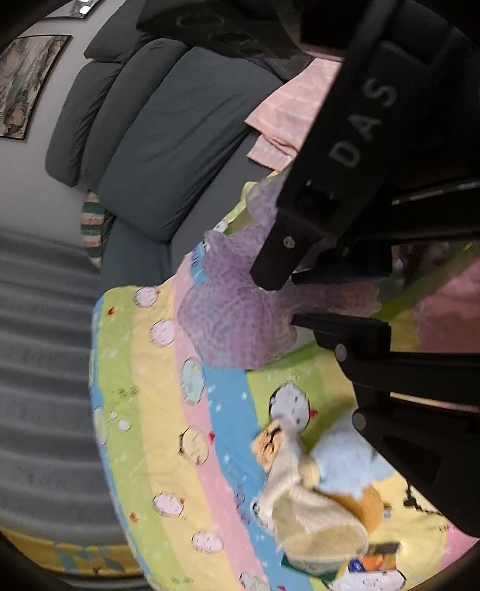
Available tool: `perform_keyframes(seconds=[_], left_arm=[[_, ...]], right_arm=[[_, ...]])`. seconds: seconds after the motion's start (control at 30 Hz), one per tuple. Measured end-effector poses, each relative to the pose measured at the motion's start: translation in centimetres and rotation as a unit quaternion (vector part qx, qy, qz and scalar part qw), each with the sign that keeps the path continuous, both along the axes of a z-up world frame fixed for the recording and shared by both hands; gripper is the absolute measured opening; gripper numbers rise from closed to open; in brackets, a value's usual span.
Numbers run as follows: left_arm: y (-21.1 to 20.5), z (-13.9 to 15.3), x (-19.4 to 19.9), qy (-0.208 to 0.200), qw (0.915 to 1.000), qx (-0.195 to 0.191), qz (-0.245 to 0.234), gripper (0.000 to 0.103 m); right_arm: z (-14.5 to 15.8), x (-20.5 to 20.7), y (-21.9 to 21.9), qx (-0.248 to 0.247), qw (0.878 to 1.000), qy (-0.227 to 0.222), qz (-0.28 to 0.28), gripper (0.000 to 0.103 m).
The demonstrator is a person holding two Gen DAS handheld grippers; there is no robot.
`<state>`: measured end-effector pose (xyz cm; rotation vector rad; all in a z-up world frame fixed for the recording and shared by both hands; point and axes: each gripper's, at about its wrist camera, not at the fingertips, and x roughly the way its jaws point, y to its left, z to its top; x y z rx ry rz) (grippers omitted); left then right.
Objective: Organize soft objects
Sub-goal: 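Carry the bath puff into the green box and release it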
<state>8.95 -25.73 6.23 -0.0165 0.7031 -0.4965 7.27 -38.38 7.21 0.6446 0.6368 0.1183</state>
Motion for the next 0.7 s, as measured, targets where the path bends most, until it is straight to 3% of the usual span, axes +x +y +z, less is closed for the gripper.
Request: perform_keyframes(seconds=[0.1, 0.3, 0.5, 0.7], left_arm=[[-1.1, -1.4, 1.7, 0.04, 0.9992, 0.002, -0.004, 0.011], [-3.6, -2.8, 2.5, 0.055, 0.9982, 0.013, -0.02, 0.011], [-5.0, -4.2, 3.3, 0.06, 0.9974, 0.03, -0.025, 0.015], [-5.1, -5.1, 4.5, 0.088, 0.9958, 0.016, -0.02, 0.018]], right_arm=[[-1.4, 0.6, -1.2, 0.002, 1.0, 0.017, -0.018, 0.028], [-2.8, 1.2, -3.4, -0.027, 0.998, 0.043, -0.047, 0.028], [-4.9, 1.9, -5.7, -0.011, 0.994, 0.079, -0.076, 0.028], [-5.9, 2.2, -7.0, -0.001, 0.991, 0.093, -0.101, 0.028]])
